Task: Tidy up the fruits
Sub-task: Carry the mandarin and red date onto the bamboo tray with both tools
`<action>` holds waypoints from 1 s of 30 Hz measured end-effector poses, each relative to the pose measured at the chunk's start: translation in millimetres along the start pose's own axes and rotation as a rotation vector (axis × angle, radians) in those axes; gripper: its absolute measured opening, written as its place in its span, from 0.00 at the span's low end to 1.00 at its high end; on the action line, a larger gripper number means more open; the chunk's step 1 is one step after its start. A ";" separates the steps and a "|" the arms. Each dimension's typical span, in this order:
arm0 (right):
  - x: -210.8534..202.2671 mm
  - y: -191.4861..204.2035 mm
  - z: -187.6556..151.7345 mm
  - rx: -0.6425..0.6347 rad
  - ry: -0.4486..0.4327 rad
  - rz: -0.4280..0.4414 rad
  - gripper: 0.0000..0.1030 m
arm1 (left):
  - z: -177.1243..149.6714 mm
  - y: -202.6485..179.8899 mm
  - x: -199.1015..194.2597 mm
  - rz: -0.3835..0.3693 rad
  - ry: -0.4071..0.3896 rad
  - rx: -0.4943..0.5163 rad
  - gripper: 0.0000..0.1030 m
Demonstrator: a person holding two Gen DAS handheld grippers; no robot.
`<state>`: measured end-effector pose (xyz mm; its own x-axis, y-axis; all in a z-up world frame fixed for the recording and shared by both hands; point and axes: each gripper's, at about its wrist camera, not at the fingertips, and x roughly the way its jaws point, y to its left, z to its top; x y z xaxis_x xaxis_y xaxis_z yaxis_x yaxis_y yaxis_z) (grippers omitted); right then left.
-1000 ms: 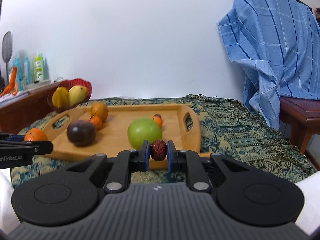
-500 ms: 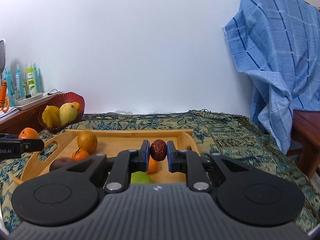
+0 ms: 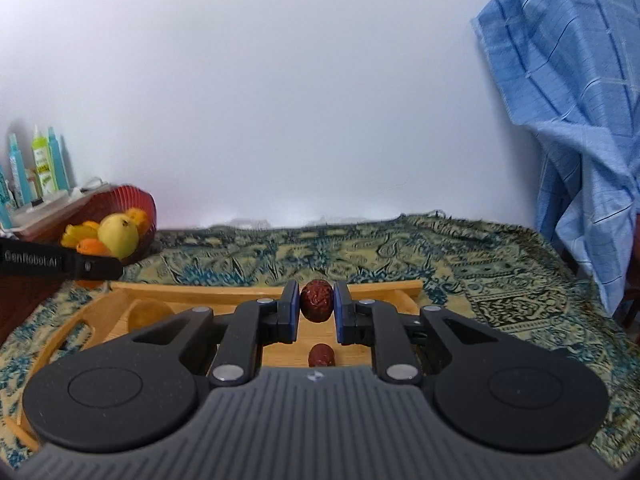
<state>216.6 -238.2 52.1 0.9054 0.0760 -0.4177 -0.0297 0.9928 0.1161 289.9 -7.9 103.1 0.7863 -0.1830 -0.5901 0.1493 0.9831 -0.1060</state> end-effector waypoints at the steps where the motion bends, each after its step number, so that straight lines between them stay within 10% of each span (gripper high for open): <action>1: 7.1 -1.3 0.5 0.002 0.016 -0.002 0.20 | 3.3 -0.2 7.5 0.006 0.011 0.003 0.37; 30: 106.7 -30.1 6.0 0.062 0.294 0.034 0.20 | 2.5 -13.7 102.9 0.035 0.239 -0.011 0.37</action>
<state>316.6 -260.5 9.5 0.7425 0.1418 -0.6546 -0.0240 0.9823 0.1855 370.3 -40.2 45.8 0.6263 -0.1433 -0.7663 0.1168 0.9891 -0.0895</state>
